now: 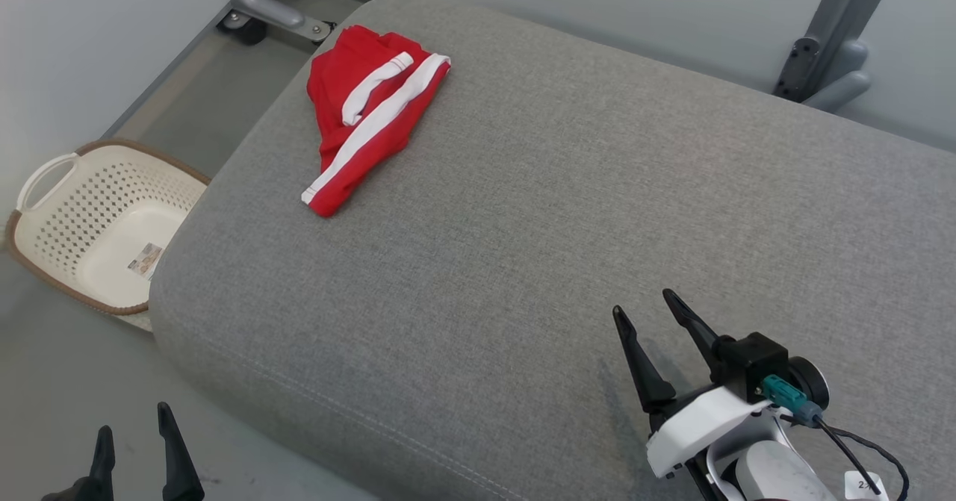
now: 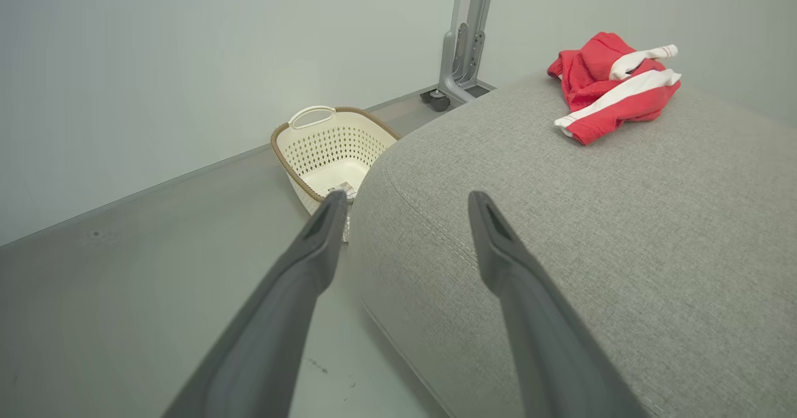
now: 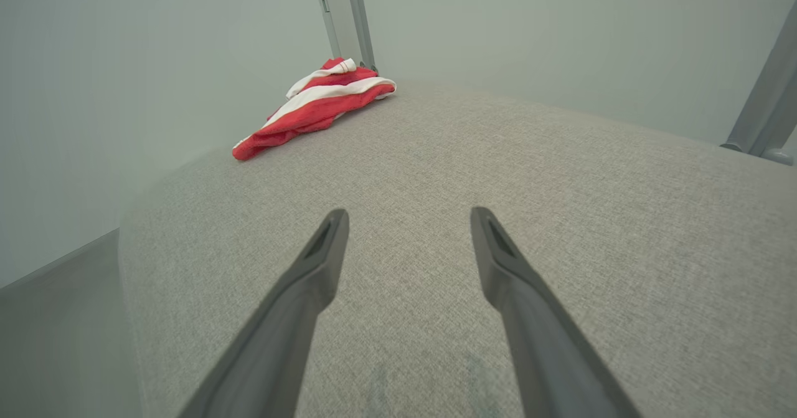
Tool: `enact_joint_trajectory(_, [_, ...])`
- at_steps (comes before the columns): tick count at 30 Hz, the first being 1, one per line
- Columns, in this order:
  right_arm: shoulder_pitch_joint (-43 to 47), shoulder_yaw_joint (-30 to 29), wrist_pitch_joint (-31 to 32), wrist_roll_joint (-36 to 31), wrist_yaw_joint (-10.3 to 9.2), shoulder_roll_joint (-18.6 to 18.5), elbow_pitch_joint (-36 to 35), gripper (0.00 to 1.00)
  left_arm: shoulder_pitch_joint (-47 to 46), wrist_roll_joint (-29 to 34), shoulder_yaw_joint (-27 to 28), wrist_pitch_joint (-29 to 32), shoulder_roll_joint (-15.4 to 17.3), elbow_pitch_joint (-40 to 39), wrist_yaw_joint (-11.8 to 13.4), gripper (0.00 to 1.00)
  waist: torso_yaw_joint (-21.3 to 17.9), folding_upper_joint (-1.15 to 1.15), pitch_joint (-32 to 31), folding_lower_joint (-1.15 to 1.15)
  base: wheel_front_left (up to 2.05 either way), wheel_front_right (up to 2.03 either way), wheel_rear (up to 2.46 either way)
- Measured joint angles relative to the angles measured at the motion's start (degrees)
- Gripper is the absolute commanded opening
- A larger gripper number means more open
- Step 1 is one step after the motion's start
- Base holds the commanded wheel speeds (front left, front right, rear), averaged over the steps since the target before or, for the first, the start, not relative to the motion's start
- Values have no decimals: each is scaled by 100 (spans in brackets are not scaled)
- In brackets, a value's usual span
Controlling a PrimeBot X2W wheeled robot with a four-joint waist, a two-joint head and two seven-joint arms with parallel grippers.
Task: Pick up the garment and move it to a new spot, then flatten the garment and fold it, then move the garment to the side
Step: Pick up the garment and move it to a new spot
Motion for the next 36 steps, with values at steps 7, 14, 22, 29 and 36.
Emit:
enact_joint_trajectory(7, [46,-190,0,-31,0,-114,-91,100,-123,-8,-182,0,-3,253,-238,100,101,0,168,0,0,0,0])
enact_joint_trajectory(14, [185,-368,0,-181,0,-314,-370,100,-1148,193,-175,0,45,851,-730,100,21,0,387,0,0,0,0])
enact_joint_trajectory(22, [-227,-236,0,-207,0,-745,-751,100,-2694,104,-644,0,708,1446,-840,100,-332,0,934,0,0,0,0])
enact_joint_trajectory(29, [-523,-164,0,-185,0,-1043,-1043,100,-3828,-357,-1311,0,1461,2068,-849,100,-828,0,1432,0,0,0,0])
enact_joint_trajectory(36, [-744,-122,0,-82,0,-1105,-1249,100,-4601,-912,-1968,68,1951,3098,-857,100,-1364,0,1841,1,0,0,0])
